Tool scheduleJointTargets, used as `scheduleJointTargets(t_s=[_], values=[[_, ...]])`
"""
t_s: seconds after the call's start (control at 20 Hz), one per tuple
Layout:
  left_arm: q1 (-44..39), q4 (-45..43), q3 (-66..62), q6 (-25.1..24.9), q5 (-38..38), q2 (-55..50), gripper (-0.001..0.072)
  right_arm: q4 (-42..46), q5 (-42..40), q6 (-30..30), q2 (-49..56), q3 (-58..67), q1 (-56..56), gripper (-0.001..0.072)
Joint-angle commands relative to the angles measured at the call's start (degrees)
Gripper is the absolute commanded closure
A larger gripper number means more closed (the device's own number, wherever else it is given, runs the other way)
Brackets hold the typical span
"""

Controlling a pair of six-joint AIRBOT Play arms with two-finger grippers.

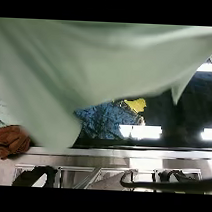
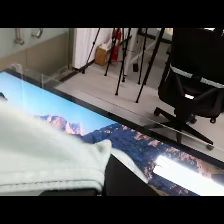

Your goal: Fold the shirts.

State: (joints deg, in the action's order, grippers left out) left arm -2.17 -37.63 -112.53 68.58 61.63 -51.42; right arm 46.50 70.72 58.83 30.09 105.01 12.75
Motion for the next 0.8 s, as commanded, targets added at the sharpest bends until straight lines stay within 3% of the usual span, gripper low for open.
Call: scheduleJointTargets(t_s=[0.0, 0.3, 0.55, 0.65, 0.7, 0.75], values=[[4.1, -0.1, 6.1, -2.0, -4.9, 0.7, 0.0695, 0.6, 3.9, -0.5, 3.9, 1.2, 0.5, 0.0694], [-5.8, -0.3, 9.6, -11.3, -11.6, -24.0, 0.0694, -4.8, 7.6, -0.7, 18.5, -10.2, 0.3, 0.0694], [-10.2, 0.3, -5.2, -11.9, -15.6, -55.5, 0.0691, 7.8, 0.1, 0.3, 30.5, -22.1, 0.4, 0.0694], [-11.5, 0.3, -9.6, -11.8, -17.5, -63.4, 0.0687, 10.4, -3.1, 1.2, 34.5, -24.5, 0.4, 0.0694], [-11.8, 0.4, -8.5, -11.5, -19.8, -65.0, 0.058, 10.4, -3.8, 1.2, 36.3, -25.0, 0.4, 0.0695], [-12.1, 0.3, -6.0, -11.2, -22.0, -65.0, 0.0271, 10.4, -3.9, 1.7, 38.3, -25.0, 0.4, 0.0694]])
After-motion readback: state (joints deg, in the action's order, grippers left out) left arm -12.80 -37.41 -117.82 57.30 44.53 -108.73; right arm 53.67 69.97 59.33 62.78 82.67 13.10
